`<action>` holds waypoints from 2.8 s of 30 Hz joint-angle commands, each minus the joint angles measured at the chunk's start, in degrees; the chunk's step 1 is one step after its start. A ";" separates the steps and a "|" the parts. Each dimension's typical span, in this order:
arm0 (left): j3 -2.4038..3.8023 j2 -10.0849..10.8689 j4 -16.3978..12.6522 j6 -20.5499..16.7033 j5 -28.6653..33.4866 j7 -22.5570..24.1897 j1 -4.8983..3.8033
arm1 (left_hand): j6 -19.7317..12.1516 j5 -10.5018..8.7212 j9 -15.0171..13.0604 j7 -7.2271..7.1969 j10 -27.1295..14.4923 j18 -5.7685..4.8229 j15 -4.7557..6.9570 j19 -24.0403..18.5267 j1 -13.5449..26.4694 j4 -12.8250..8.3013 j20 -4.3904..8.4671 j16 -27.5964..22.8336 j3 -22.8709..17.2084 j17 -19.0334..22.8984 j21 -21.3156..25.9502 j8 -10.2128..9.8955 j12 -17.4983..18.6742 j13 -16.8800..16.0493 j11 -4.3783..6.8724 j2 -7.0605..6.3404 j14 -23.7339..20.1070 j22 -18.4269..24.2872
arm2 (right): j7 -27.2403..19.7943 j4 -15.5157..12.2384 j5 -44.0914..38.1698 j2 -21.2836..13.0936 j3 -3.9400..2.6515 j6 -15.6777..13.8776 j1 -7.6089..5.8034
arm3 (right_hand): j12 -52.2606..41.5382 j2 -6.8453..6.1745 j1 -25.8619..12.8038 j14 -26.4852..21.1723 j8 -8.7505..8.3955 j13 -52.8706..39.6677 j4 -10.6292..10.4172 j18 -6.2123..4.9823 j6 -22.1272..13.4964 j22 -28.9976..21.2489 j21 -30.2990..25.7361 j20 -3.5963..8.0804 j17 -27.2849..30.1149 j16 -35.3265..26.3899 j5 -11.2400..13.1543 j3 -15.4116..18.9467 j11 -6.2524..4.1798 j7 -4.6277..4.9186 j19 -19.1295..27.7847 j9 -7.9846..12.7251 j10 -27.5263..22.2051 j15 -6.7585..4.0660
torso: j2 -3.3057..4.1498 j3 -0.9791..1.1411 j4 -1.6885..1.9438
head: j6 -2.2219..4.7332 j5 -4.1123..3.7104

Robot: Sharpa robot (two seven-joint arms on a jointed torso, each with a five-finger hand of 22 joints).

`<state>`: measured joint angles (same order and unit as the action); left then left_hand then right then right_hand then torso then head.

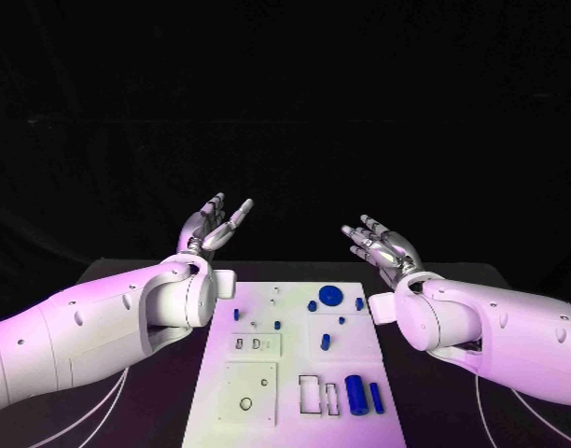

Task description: Assemble the parts on the task board

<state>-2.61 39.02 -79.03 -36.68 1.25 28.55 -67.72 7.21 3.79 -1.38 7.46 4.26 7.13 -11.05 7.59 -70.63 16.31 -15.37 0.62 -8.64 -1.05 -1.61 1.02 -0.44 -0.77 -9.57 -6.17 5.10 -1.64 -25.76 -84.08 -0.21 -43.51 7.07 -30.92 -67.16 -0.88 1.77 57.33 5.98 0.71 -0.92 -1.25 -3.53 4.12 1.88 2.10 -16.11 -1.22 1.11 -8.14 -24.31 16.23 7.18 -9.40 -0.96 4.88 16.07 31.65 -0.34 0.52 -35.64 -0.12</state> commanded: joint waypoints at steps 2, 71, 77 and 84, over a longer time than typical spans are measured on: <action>0.02 -0.15 0.00 3.28 0.36 0.39 -0.07 | 3.29 0.26 -0.61 6.88 2.83 0.93 -1.78 1.49 -3.78 0.61 -1.29 1.36 -1.28 -0.85 -1.30 1.01 -0.92 -0.48 -2.35 0.98 3.65 -0.60 | 3.08 1.21 -2.17 0.32 1.05 12.72 -1.26 | -2.09 -0.02 7.72 10.56 2.84 -1.20 4.57 -1.20 7.80 1.48 2.82 -0.73 -2.06 3.09 -0.47 -3.04 0.02 10.24 -5.99 -1.88 10.08 -0.40 | 0.01 -0.01 0.01 | 0.00 0.00; 1.33 15.48 -18.80 15.32 -2.31 -3.19 -1.27 | 41.77 -0.33 -8.32 6.02 53.85 3.37 3.56 43.88 -12.71 0.20 1.98 16.94 -8.02 -12.87 -21.59 14.21 -6.46 -3.05 -0.71 -1.00 51.81 -7.40 | 28.06 6.55 -90.82 4.58 2.04 18.51 -7.60 | -2.81 -12.50 11.15 79.86 12.05 -6.86 8.30 -2.83 48.89 53.90 66.83 8.91 -62.44 73.38 -1.66 -4.52 -9.95 2.79 -63.68 -12.49 58.78 -14.70 | 10.49 0.59 2.05 | -0.13 -1.82; 1.34 15.70 -18.90 15.46 -2.31 -3.35 -1.44 | 41.72 -0.34 -8.31 6.05 53.83 3.36 3.55 43.94 -12.49 0.24 1.99 16.92 -7.97 -12.95 -21.65 14.15 -6.35 -3.05 -0.74 -0.98 51.80 -7.41 | 28.64 6.57 -91.64 4.92 2.06 19.64 -7.40 | -2.82 -12.57 11.00 79.74 12.10 -6.92 8.04 -2.85 48.92 54.06 66.97 8.86 -62.58 73.72 -1.58 -4.17 -9.90 2.79 -63.45 -12.65 58.12 -14.66 | 10.57 0.59 2.13 | -0.42 -1.73; 1.34 15.79 -18.92 15.63 -2.30 -3.52 -1.53 | 41.70 -0.34 -8.31 6.07 53.81 3.36 3.54 43.95 -12.40 0.26 1.99 16.91 -7.96 -12.98 -21.67 14.13 -6.30 -3.05 -0.76 -0.96 51.79 -7.42 | 28.41 6.91 -91.84 5.46 2.07 19.97 -7.25 | -3.12 -12.22 11.23 79.64 12.31 -6.96 7.91 -2.74 49.27 54.89 67.51 8.84 -62.73 73.99 -1.70 -4.23 -9.90 2.79 -63.64 -12.85 58.00 -14.63 | 10.74 0.69 2.11 | -0.37 -1.66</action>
<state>-1.33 54.84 -97.74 -22.33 -0.78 24.94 -69.15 49.07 3.78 -9.74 12.48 58.17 9.82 -7.38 51.20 -83.46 16.28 -13.32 17.48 -16.53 -13.98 -22.91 15.51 -7.13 -3.78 -10.04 -7.18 56.72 -8.98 2.06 -77.27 -90.48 -38.18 9.14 -12.66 -74.49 -3.99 -10.44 68.33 83.93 13.15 -7.81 7.00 -7.04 53.12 56.78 69.40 -7.18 -63.87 74.96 -9.66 -28.47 6.31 10.12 -72.96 -13.76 63.31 1.32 42.28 0.30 2.63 -36.07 -1.80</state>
